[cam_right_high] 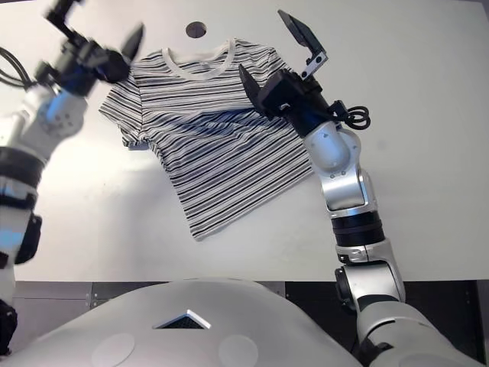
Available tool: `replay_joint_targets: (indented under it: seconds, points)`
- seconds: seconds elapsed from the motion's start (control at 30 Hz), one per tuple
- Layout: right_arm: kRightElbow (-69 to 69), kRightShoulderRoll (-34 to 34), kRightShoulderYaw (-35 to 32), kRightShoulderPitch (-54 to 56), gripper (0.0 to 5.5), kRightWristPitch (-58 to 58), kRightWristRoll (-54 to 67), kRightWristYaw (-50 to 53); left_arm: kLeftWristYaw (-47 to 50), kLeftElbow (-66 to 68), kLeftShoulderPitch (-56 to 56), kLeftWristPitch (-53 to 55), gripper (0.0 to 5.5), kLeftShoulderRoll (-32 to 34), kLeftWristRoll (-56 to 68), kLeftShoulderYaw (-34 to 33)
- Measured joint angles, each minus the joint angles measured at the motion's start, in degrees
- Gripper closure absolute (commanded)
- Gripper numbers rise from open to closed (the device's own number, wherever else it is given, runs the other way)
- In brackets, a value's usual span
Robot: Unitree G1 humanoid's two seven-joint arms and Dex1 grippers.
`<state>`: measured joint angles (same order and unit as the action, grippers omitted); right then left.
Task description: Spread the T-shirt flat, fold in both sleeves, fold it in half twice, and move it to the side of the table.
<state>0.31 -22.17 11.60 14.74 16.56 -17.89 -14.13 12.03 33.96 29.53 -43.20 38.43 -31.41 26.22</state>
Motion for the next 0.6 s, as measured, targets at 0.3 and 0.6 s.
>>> replay_joint_targets:
  seconds: [0.3, 0.6]
  points:
    - [-4.47, -2.88, -3.09, 5.93, 0.94, -1.15, -1.10, -1.26, -29.89, -26.35, -15.60, 6.70, 0.71, -2.29, 1.05, 10.29]
    - [3.34, -2.97, 1.20, 7.15, 0.94, -0.44, -3.76, -3.44, -38.73, -42.18, -32.51, 5.97, 0.71, 18.39, 7.39, 4.27]
